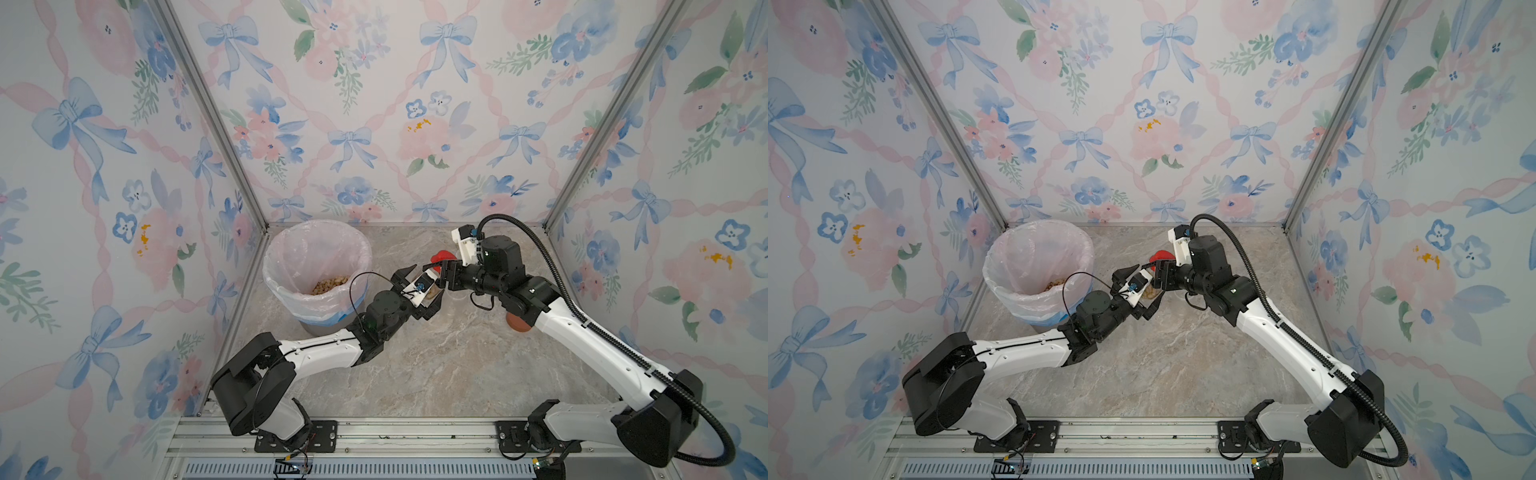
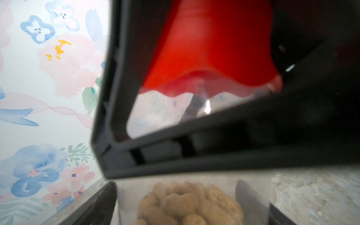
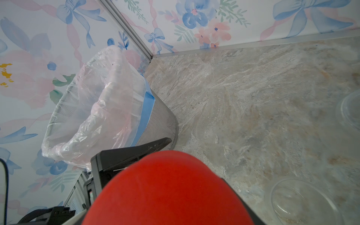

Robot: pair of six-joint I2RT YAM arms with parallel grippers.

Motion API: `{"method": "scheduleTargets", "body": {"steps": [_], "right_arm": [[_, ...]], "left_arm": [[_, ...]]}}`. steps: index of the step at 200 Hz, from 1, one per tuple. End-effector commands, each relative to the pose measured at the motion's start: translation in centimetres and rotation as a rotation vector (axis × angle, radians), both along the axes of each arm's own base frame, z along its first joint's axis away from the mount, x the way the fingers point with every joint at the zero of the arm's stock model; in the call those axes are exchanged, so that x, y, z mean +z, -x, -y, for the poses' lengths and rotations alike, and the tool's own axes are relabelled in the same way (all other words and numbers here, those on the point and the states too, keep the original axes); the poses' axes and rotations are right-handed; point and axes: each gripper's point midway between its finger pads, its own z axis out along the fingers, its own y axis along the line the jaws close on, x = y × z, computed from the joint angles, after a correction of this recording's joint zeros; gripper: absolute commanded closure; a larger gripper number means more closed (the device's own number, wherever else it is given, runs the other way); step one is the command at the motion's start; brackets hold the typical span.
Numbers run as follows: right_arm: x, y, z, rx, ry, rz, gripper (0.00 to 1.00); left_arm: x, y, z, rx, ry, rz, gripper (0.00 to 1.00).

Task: Empty moldy peanuts from jars
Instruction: Pick up the jar from the center of the board.

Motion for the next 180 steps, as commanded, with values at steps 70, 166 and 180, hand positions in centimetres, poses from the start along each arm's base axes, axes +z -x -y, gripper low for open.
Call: {"method": "scheduleTargets", "body": {"steps": [70,166,180], "right_arm": [[0.6,0.8,0.2,0.005,-0.031,0.011,0.51],[0.5,0.5,0.0,0.014,-0.078,-0.032,0.49],[0.8,0.5,-0.1,0.013,-0.088,-0.038,0.47]], "left_arm": [[0.6,-0.6,-0.4,0.027,0.000,0.025,0.07],[0.8,-0.5,-0.9,0.017,0.009,0.026,0.39],[0.8,-0.4,-1.0,0.016,0.006,0.027,0.42]]}}
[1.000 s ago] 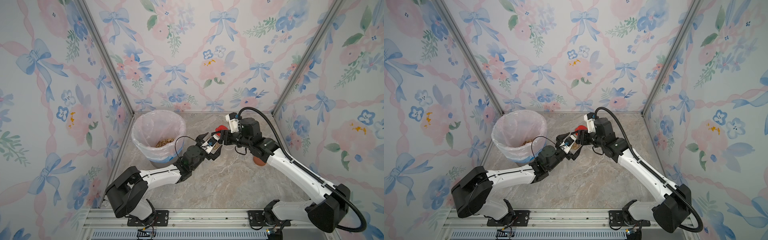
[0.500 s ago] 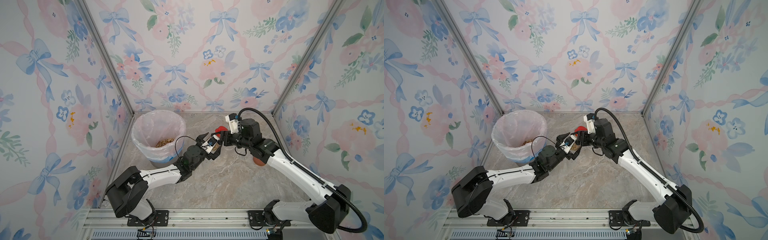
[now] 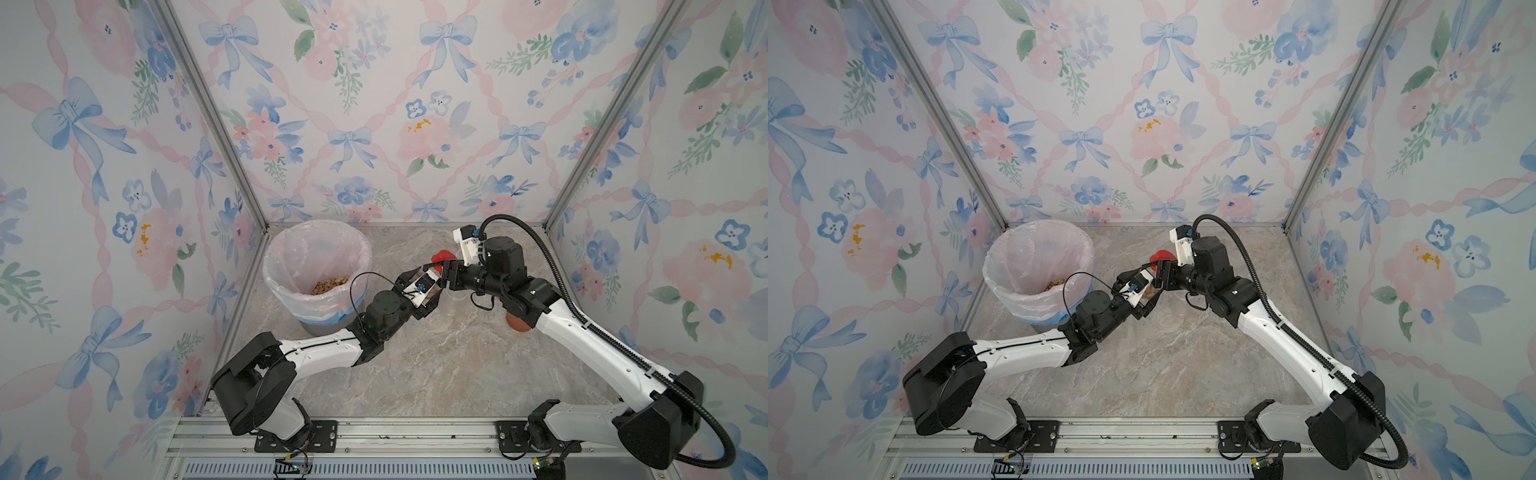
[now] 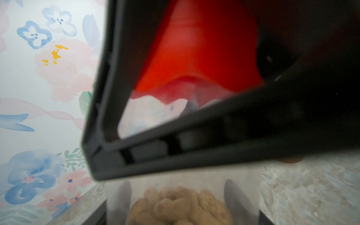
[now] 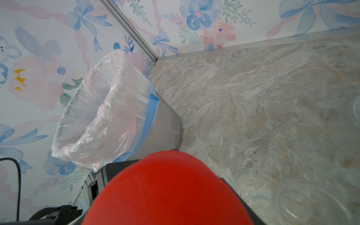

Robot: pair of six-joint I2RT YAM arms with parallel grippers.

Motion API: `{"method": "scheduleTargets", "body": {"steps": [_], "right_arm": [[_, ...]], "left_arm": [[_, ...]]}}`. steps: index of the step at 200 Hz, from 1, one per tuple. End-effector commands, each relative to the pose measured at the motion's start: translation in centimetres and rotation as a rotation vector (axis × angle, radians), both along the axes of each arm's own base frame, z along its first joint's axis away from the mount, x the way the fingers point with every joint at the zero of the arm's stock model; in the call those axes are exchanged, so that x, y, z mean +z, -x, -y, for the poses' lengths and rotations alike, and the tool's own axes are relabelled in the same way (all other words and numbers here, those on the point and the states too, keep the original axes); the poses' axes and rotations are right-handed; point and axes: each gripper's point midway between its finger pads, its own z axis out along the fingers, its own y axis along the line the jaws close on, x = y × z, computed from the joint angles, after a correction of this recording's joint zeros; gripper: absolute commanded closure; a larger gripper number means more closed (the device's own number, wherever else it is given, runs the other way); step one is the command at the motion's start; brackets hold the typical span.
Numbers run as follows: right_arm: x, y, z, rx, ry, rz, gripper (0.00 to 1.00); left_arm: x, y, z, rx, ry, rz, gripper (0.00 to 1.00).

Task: Empty moldy peanuts from jars
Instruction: Pick up the jar from the center of the board.

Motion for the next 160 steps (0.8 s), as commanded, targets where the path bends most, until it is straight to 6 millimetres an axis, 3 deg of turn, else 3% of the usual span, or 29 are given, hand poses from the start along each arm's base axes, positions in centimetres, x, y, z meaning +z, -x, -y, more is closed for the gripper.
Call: {"method": "scheduleTargets", "body": {"steps": [1,72,114,160], "right_arm": [[0.6,0.5,-0.1,0.009,-0.040,-0.031,0.47],[2.3,0.1,0.1,-0.056,-0.111,-0.095,0.30],[3.0,-0.2,-0.3,-0.054,-0.137,-0.104,0.12],[3.9,-0.8,-0.5,-0.054,-0.135,-0.064,0.01]], "left_arm": [[0.5,-0.6,-1.3,0.041,0.003,0.014,0.42],[0.1,0.0,-1.6,0.020,-0.019,0.016,0.63],[0.1,0.0,-1.7,0.027,-0.018,0.014,0.64],[-0.3,0.0,-1.7,0.025,-0.030,0.005,0.66]]}}
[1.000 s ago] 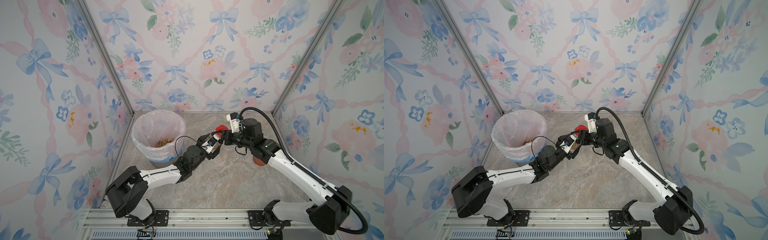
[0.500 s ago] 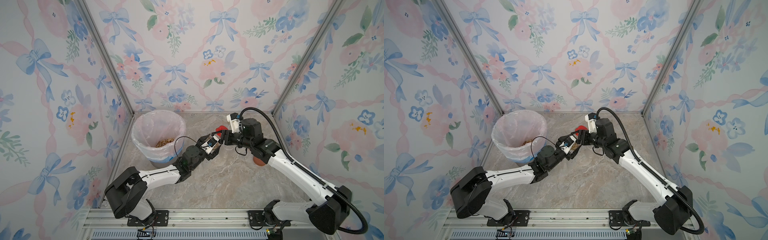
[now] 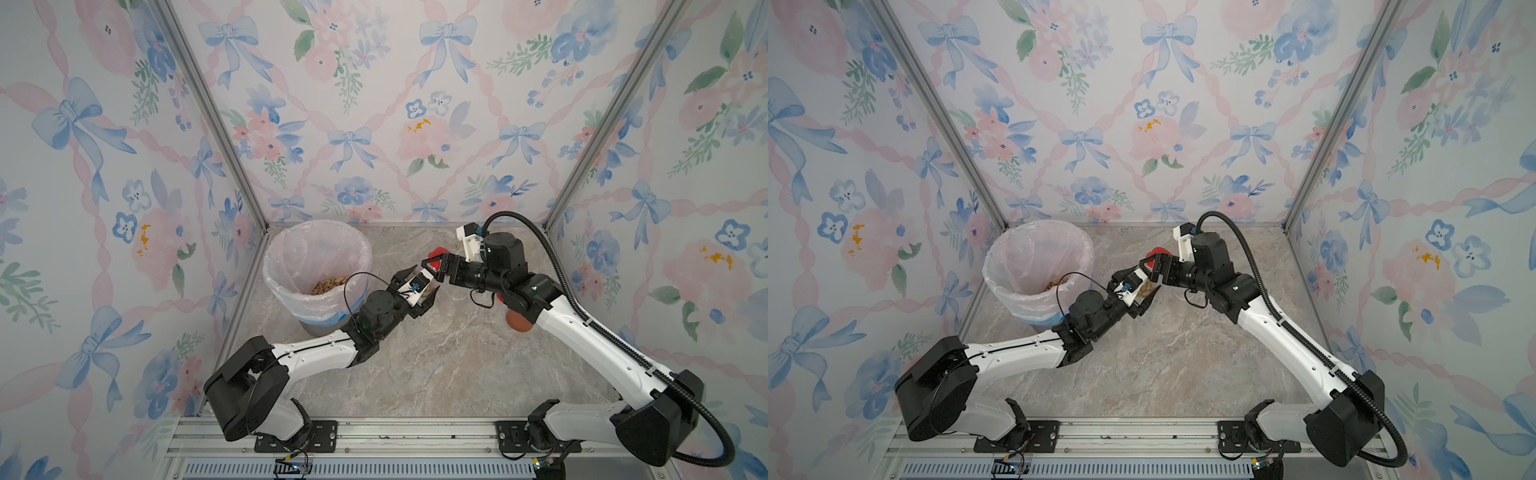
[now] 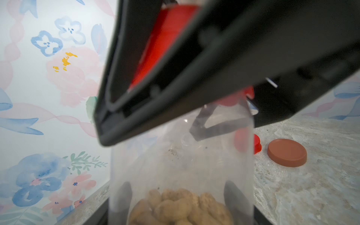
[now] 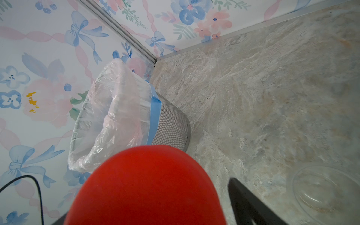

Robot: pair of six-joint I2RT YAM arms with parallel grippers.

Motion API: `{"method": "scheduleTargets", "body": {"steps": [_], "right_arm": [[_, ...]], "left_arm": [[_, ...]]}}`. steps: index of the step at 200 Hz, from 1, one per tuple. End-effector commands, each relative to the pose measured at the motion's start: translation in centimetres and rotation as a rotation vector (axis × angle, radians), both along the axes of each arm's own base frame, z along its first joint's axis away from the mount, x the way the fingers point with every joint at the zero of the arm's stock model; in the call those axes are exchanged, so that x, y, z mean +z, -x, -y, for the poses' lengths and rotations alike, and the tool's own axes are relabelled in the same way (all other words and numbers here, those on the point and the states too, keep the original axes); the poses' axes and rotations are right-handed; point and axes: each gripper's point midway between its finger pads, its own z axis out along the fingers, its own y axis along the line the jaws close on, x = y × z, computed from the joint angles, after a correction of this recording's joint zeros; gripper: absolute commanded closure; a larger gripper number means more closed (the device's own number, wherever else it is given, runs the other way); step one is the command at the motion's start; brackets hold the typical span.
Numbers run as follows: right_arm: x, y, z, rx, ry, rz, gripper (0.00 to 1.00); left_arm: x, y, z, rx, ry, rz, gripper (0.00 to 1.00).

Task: Empty moldy peanuts from jars
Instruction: Pick up the jar from the center of the board, then unscrew the lid from the jar.

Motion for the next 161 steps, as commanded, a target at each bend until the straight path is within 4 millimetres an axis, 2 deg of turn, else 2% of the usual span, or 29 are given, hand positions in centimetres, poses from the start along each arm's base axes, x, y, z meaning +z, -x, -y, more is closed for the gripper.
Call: {"method": "scheduleTargets", "body": {"steps": [1,40,57,70,97,111,131,161], "right_arm": [[3.2,-0.5,-0.4,-0.001,-0.059,0.055,0.02],[5.1,-1.4,-0.3,-0.006,-0.074,0.092,0.03],[5.3,-2.1,0.0,-0.025,-0.064,0.085,0.03],[5.0,-2.8,1.0,-0.067,-0.029,0.069,0.03],[3.6,-3.9,4.5,-0.167,0.022,-0.047,0.03],[3.5,-3.1,5.7,-0.164,0.039,-0.072,0.03],[3.2,-1.0,6.8,-0.091,0.081,-0.141,0.00],[3.3,2.5,6.6,0.054,-0.056,-0.271,0.12]], "left_arm": [[-1.3,-0.1,-0.6,0.023,-0.048,-0.018,0.66],[-2.0,0.1,-0.5,0.012,-0.064,-0.034,0.68],[-2.0,0.3,-0.5,0.010,-0.067,-0.033,0.68],[-1.6,0.4,-0.6,0.014,-0.071,-0.022,0.68],[-0.5,1.0,-0.6,0.014,-0.081,0.017,0.68],[-0.1,1.2,-0.8,0.036,-0.096,0.040,0.68],[0.1,1.3,-1.1,0.075,-0.134,0.072,0.67],[0.0,1.4,-1.2,0.110,-0.192,0.102,0.68]]}}
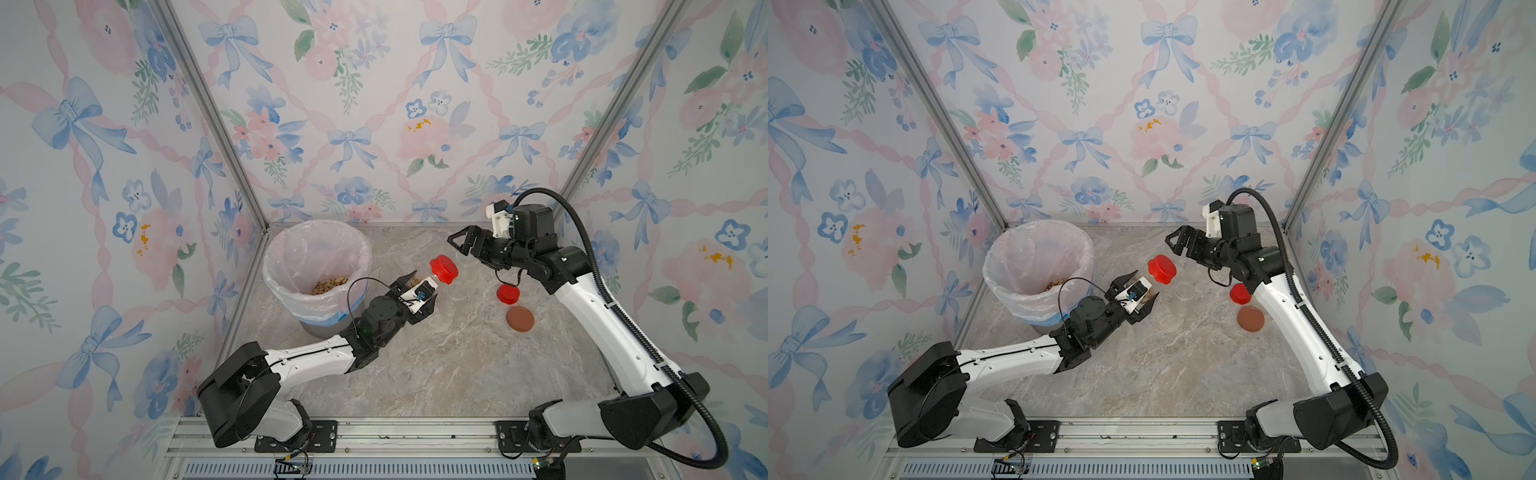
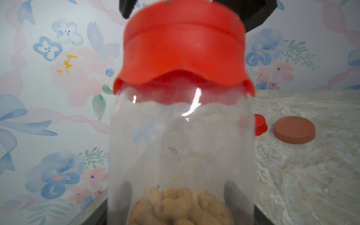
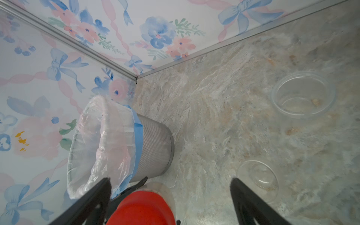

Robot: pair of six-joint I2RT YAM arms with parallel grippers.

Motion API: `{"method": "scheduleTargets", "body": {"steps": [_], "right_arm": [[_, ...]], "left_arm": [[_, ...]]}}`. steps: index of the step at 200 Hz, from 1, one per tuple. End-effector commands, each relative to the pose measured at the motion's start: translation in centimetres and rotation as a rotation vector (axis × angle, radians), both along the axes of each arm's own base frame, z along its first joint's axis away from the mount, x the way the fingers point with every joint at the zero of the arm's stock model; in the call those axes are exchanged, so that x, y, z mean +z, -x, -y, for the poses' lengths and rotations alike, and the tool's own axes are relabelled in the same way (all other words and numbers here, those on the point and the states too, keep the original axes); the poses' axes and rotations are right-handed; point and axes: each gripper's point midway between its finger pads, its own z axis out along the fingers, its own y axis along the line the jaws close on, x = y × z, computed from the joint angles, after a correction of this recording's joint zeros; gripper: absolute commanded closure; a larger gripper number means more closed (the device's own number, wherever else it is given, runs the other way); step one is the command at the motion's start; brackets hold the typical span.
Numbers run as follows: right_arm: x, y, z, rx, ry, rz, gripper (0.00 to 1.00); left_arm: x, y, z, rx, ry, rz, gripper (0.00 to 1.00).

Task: Empty moldy peanuts from jars
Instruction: Unscrew the lid from the jar.

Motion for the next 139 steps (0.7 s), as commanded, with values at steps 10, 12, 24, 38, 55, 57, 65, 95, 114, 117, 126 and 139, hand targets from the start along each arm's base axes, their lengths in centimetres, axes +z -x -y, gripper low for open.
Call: {"method": "scheduleTargets", "body": {"steps": [10,12,24,38,55,57,65,95,114,117,126,139], "right_arm": [[0.3,5.9,-0.4,0.172,-0.129,-0.144,0.12],[0.4,6.1,-0.3,0.174,-0.131,-0.145,0.12],[0.8,7.2,-0.2,0.183,-0.132,-0.155,0.12],[0.9,7.8,-0.3,0.194,-0.134,-0.166,0.11],[0.2,8.1,-0.5,0.212,-0.106,-0.192,0.11],[0.1,8.0,-0.5,0.212,-0.102,-0.196,0.11],[-0.3,7.9,-0.6,0.215,-0.085,-0.205,0.12],[-1.0,7.6,-1.5,0.238,-0.037,-0.214,0.12],[-1.1,7.2,-1.9,0.251,-0.024,-0.217,0.12],[-1.2,7.2,-1.9,0.250,-0.022,-0.218,0.12],[-1.2,6.9,-2.0,0.249,-0.023,-0.215,0.12],[-1.2,6.7,-2.3,0.253,-0.026,-0.215,0.12]], "left_arm": [[0.6,-0.1,-1.0,0.072,-0.066,0.066,0.69],[0.6,-0.1,-1.0,0.074,-0.069,0.067,0.69],[0.2,-0.1,-1.0,0.091,-0.097,0.078,0.69],[-0.2,0.0,-0.8,0.094,-0.123,0.082,0.69],[-0.4,0.0,-0.7,0.096,-0.150,0.096,0.70],[-0.4,0.1,-0.6,0.093,-0.151,0.095,0.70],[-0.5,0.1,-0.6,0.091,-0.156,0.097,0.71],[-0.4,0.4,-0.3,0.083,-0.159,0.103,0.71],[-0.3,0.5,0.0,0.078,-0.164,0.107,0.71],[-0.3,0.5,0.0,0.079,-0.164,0.108,0.71],[-0.3,0.6,0.1,0.076,-0.164,0.108,0.71],[-0.4,0.6,0.3,0.075,-0.170,0.110,0.71]]}}
